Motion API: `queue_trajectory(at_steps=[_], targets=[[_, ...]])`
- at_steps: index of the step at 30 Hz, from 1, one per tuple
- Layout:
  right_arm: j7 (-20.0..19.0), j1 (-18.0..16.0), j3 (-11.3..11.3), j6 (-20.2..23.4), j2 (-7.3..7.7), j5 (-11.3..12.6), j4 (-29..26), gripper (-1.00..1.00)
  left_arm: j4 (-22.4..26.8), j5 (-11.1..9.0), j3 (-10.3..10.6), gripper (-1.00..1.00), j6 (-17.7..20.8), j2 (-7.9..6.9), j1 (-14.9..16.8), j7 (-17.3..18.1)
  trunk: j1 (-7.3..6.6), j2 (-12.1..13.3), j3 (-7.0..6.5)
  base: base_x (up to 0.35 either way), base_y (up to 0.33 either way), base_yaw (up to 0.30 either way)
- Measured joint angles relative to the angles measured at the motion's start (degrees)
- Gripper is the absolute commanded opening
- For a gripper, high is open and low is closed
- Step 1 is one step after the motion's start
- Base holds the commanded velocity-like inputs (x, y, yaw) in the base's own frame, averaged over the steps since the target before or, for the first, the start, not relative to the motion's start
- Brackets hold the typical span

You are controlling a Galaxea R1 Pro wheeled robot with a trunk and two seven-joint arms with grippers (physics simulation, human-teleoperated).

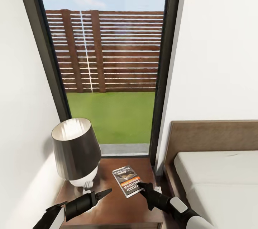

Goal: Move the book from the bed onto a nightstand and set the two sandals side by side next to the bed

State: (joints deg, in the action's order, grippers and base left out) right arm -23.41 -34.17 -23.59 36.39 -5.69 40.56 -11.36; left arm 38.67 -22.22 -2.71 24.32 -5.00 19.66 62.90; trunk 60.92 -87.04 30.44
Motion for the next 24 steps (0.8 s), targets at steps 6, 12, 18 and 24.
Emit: queue_trajectory(at_steps=[6, 12, 18, 24], targets=[[0.0, 0.0, 0.0, 0.0, -0.02, 0.0, 0.0, -1.0, 0.0, 0.0, 0.0, 1.0, 0.0, 0.0, 0.0, 0.0, 1.32, -2.4, 1.08, 0.0, 0.0, 0.0], [0.0, 0.0, 0.0, 0.0, -0.06, 0.0, 0.0, -1.0, 0.0, 0.0, 0.0, 1.0, 0.0, 0.03, 0.0, 0.0, 2.64, -4.8, 2.16, 0.0, 0.0, 0.0], [0.0, 0.0, 0.0, 0.0, -0.03, 0.0, 0.0, -1.0, 0.0, 0.0, 0.0, 1.0, 0.0, 0.05, 0.0, 0.0, 3.95, -7.2, 3.23, 0.0, 0.0, 0.0], [0.0, 0.0, 0.0, 0.0, -0.06, 0.0, 0.0, -1.0, 0.0, 0.0, 0.0, 1.0, 0.0, 0.07, 0.0, 0.0, 5.27, -9.6, 4.31, 0.0, 0.0, 0.0]])
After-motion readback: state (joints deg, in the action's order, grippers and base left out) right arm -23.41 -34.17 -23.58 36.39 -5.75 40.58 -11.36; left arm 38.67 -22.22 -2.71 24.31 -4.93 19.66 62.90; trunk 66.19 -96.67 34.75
